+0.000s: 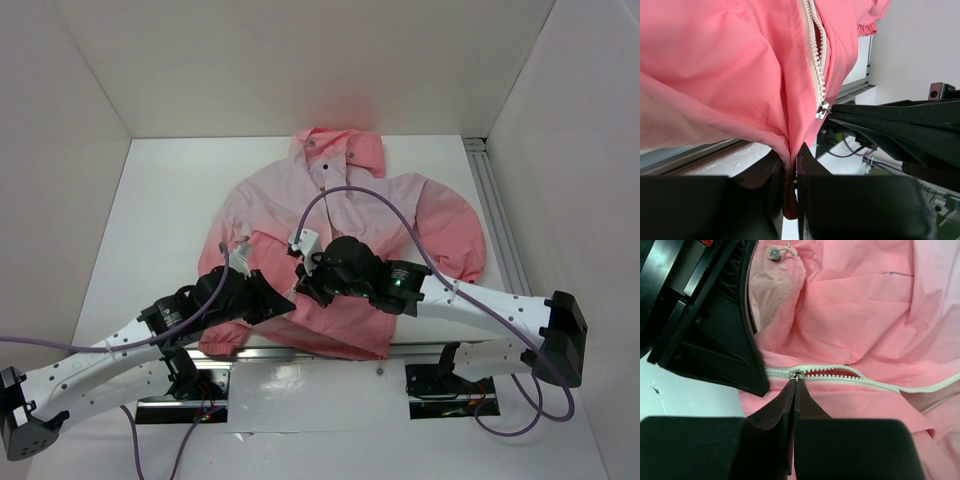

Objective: Zip up the jacket

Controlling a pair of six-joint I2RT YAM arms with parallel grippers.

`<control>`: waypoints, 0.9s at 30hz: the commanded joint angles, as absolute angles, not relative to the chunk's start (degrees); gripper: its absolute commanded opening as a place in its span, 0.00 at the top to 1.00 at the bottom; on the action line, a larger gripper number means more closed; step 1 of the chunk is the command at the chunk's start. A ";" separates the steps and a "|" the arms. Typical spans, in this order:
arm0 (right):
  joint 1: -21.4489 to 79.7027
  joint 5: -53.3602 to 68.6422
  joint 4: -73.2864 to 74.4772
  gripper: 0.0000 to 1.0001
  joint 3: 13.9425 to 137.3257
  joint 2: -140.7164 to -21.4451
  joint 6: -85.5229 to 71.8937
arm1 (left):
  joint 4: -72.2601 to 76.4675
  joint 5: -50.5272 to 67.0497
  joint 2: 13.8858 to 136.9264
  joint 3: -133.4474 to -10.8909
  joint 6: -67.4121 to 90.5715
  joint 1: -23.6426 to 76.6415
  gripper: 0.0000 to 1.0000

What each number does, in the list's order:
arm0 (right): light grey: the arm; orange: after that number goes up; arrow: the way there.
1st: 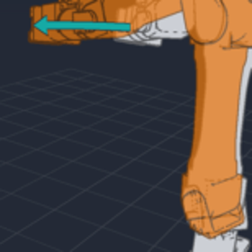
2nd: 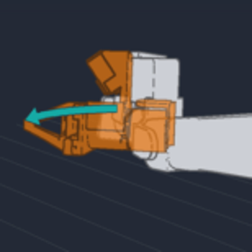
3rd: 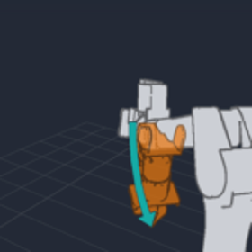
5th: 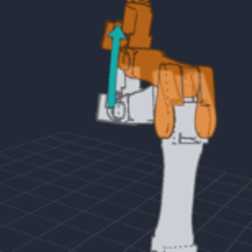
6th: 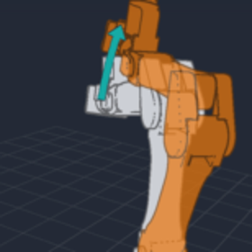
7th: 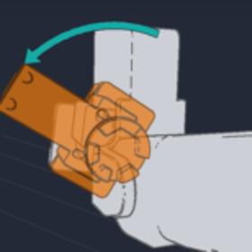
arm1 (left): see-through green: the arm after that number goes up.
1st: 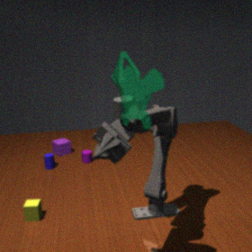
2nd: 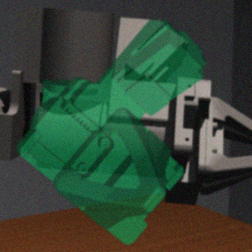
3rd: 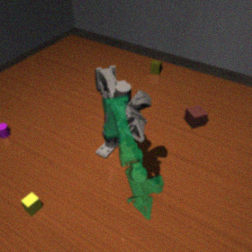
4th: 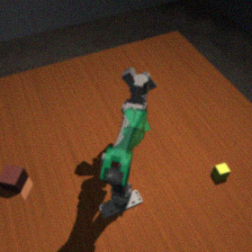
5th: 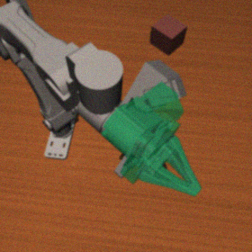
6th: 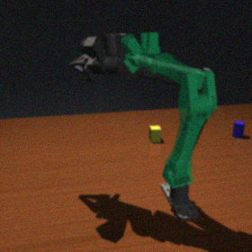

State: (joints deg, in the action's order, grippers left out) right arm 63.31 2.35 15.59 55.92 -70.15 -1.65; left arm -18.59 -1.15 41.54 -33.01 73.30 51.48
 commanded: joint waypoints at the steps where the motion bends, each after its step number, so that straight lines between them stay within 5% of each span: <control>1: 63.11 1.59 15.99 1.00 60.03 -70.75 -1.58 | -20.56 -3.60 40.17 -35.94 73.21 51.77 0.98; 27: 41.32 -2.20 33.13 1.00 76.82 -88.67 4.91 | -36.29 9.32 31.47 -33.05 72.07 51.77 1.00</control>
